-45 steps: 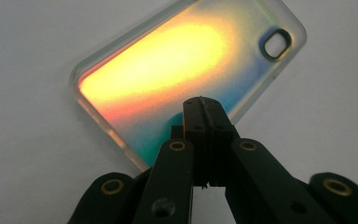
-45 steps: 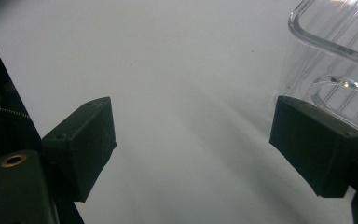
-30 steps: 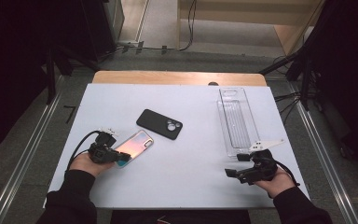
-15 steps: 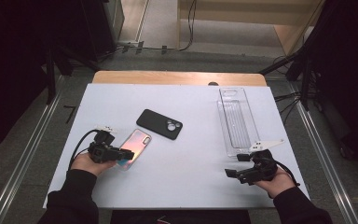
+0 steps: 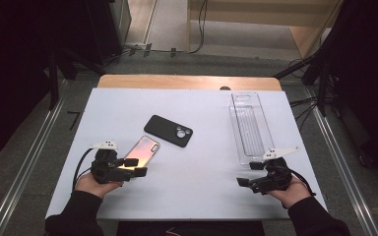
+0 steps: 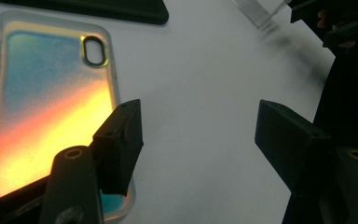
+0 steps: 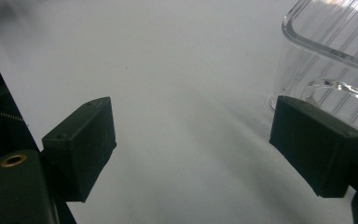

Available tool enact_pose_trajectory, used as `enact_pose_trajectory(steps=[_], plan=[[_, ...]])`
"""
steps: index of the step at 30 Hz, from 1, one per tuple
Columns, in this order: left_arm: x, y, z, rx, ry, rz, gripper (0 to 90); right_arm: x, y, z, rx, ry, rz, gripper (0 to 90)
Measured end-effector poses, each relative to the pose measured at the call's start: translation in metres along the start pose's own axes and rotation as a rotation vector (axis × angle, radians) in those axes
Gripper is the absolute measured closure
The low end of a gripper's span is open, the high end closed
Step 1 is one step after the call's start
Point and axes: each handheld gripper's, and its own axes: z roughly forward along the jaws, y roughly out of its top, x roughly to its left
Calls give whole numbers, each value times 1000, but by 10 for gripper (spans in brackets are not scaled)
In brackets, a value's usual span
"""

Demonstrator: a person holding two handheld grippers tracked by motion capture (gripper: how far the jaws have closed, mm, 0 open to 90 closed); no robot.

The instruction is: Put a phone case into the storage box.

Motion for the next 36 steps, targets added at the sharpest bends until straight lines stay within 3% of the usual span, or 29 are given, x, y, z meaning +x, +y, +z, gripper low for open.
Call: enact_pose_trajectory(steps=[10,19,24,30,36], plan=[[-12,-6,9,37,-2,15,271,0,0,1,-4,-1,1,124],[-12,-3,8,61,17,31,270,1,-1,4,-5,1,2,124],[-13,2,9,37,48,55,254,1,-1,4,3,0,0,124],[-14,13,10,27,134,89,216,1,-1,4,2,-3,2,124],[0,21,7,-27,142,63,208,0,-1,5,5,-2,0,124]])
